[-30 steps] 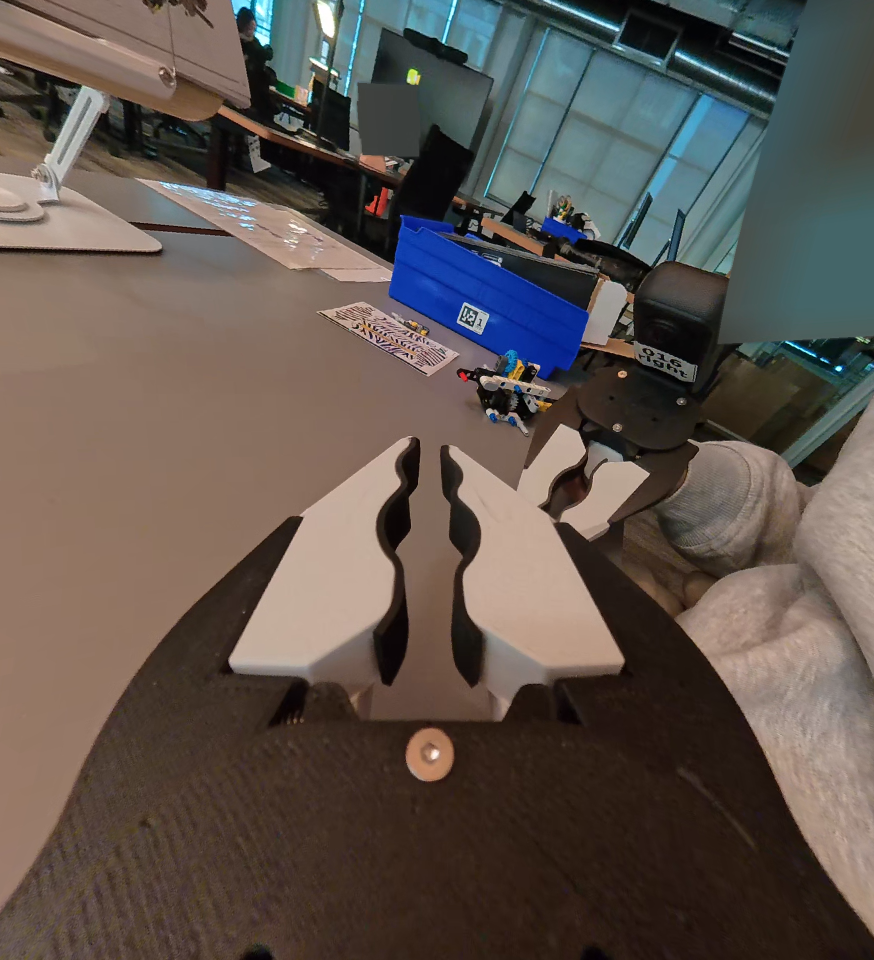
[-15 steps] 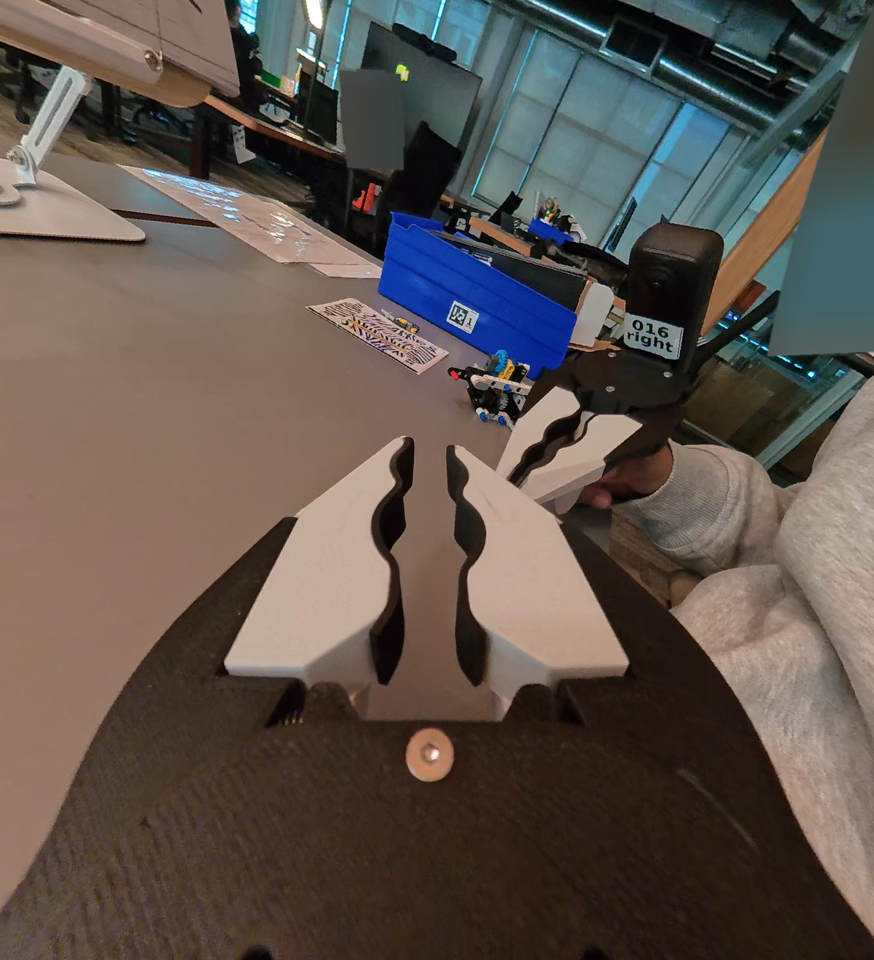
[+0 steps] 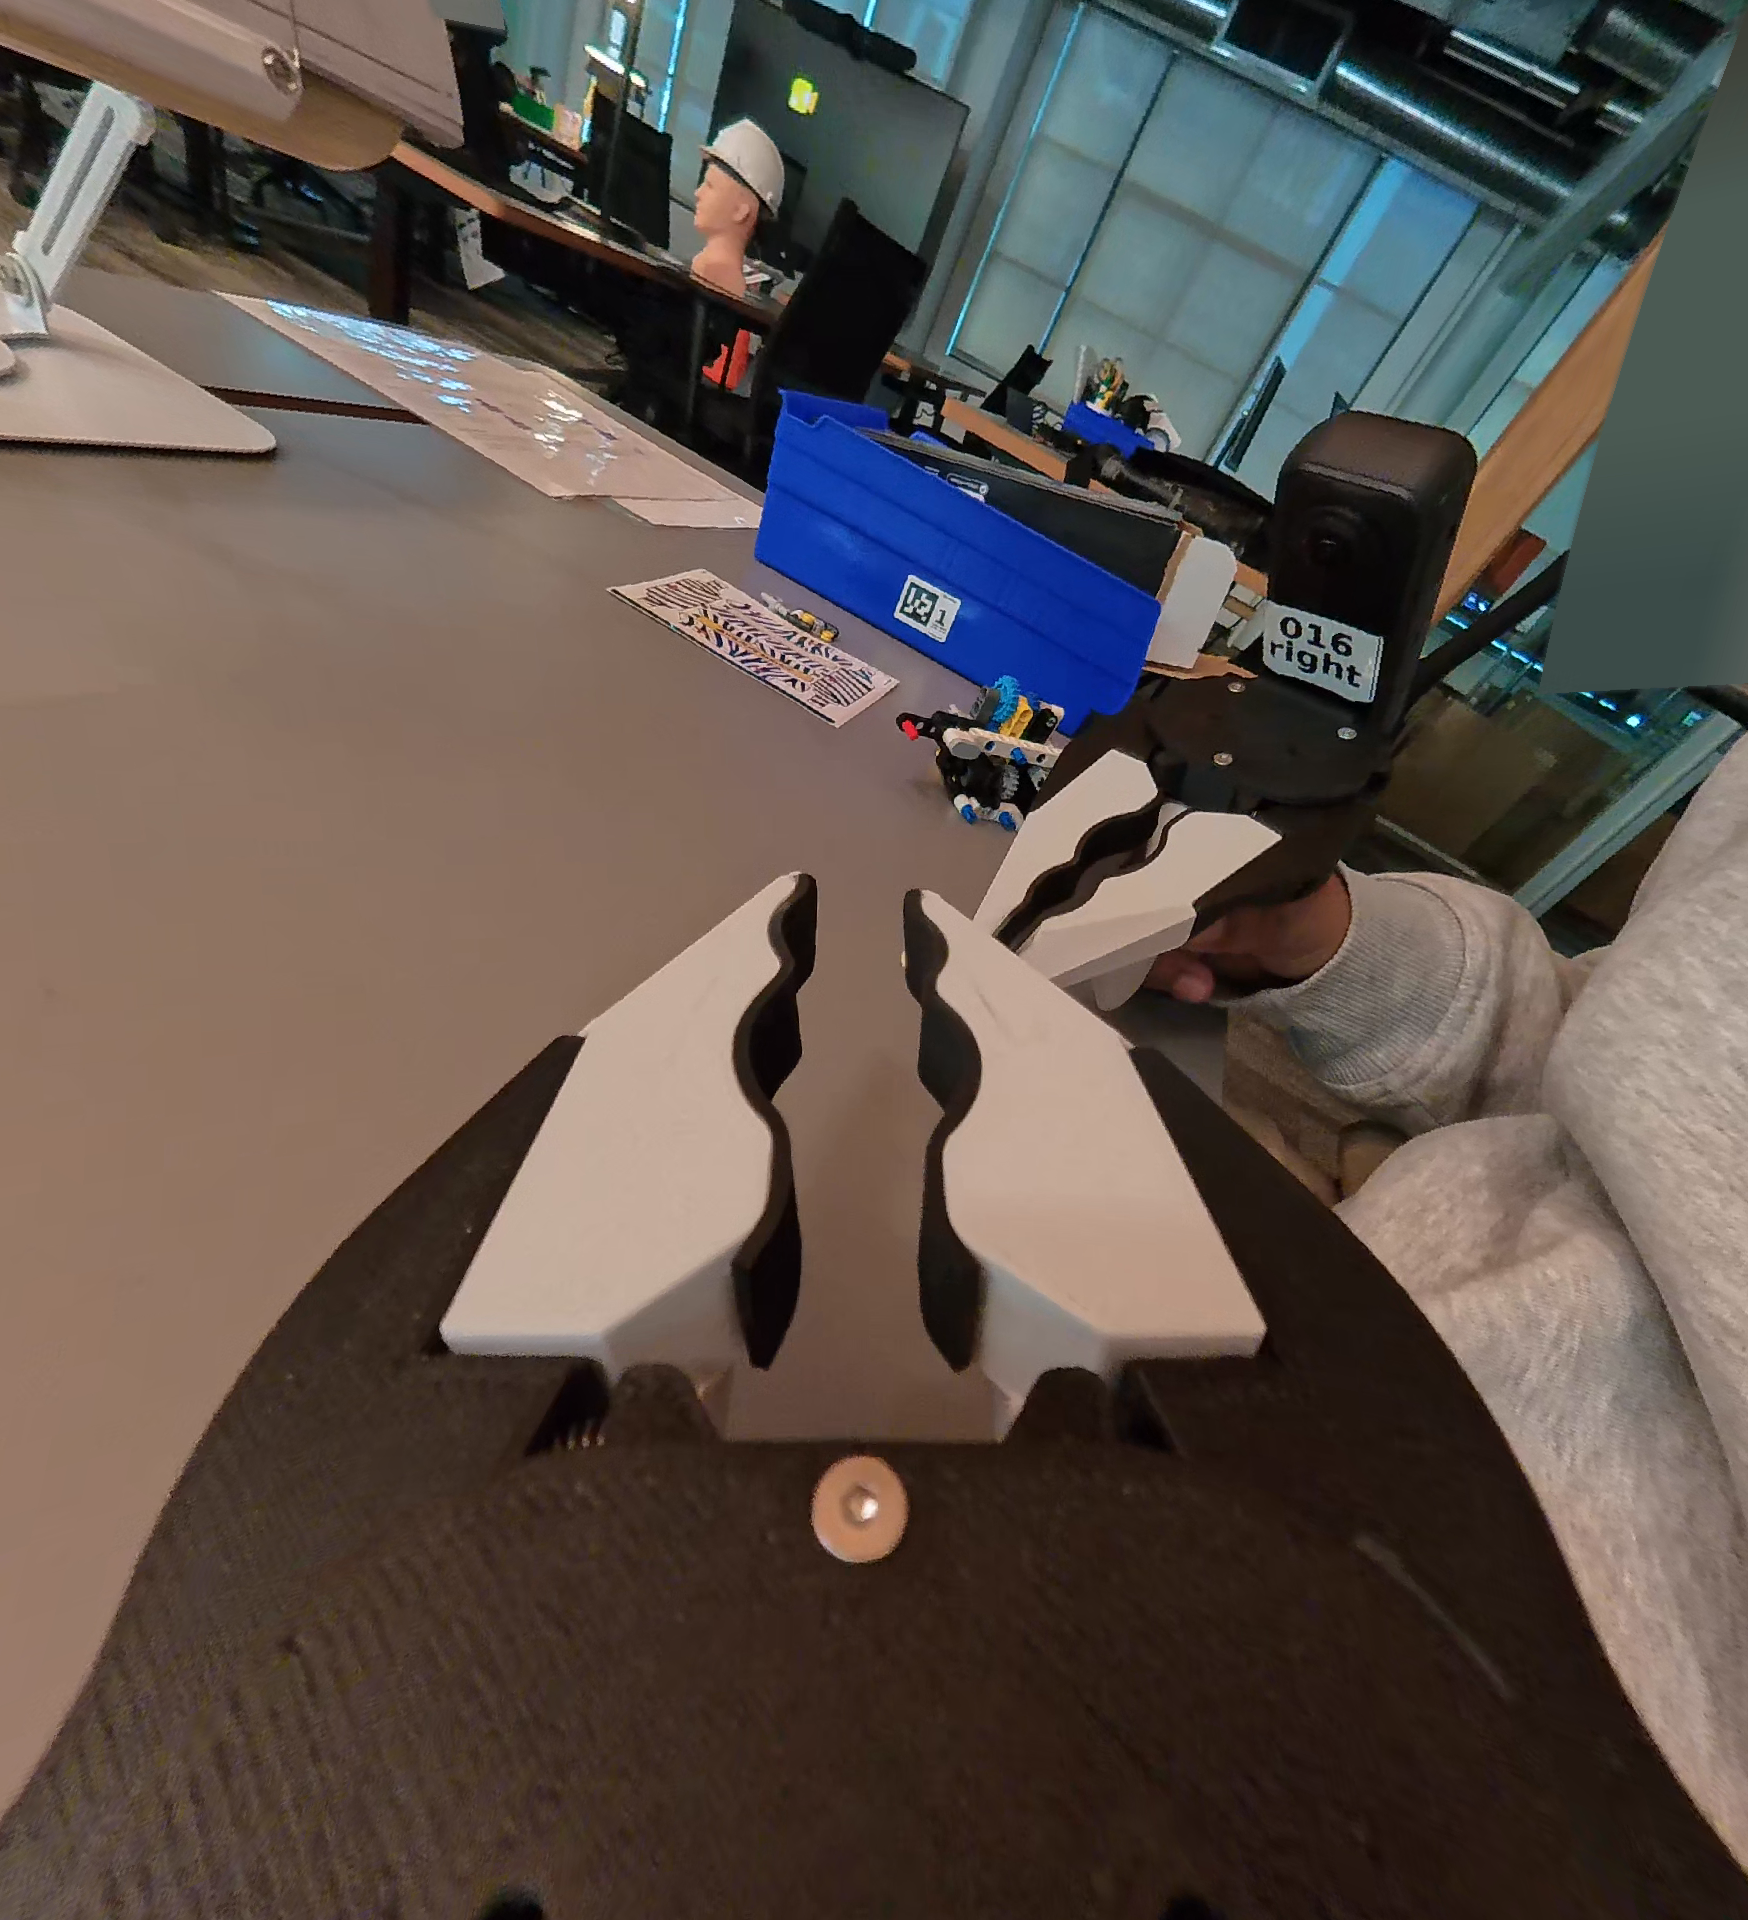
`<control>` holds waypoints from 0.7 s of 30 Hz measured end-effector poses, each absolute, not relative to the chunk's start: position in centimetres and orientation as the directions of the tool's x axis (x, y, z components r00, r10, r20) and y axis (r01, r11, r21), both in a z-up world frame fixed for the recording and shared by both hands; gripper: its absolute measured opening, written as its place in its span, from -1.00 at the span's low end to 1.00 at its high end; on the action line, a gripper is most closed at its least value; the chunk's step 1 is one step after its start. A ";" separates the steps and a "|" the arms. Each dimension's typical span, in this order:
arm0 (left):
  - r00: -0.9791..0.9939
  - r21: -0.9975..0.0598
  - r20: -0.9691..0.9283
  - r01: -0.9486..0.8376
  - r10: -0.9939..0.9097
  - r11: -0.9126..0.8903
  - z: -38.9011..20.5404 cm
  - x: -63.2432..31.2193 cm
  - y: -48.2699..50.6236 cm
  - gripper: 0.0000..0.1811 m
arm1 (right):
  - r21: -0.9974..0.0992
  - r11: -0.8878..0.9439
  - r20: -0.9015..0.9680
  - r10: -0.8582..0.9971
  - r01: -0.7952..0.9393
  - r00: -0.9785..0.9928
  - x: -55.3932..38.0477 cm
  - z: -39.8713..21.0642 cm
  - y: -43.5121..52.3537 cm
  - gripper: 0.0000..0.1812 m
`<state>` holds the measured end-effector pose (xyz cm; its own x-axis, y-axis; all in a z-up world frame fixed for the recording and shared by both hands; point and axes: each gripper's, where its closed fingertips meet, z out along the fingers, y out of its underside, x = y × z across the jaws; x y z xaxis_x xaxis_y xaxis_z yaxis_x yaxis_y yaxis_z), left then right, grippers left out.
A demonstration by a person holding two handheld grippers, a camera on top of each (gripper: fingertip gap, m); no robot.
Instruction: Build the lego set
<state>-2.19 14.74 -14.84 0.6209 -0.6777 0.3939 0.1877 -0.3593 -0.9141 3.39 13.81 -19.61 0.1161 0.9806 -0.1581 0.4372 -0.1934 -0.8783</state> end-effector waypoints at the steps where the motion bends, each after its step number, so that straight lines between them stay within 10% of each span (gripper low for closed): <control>1: 0.620 -0.914 0.394 0.187 -0.678 -0.360 -14.9 -2.2 14.7 -0.86 | -0.879 -0.194 -0.158 0.980 0.436 0.117 3.4 -19.6 13.8 -0.97; 21: 0.483 -0.837 0.539 0.214 -0.691 -0.503 -15.6 -0.8 13.8 -0.56 | -0.905 0.052 0.135 0.976 0.422 0.169 3.2 -18.7 15.0 -0.98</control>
<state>-0.78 13.78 -15.56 0.4827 -0.6905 0.5387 0.2144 -0.5032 -0.8372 3.21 14.98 -18.70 0.1687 0.9764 0.1346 0.4218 0.0519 -0.9052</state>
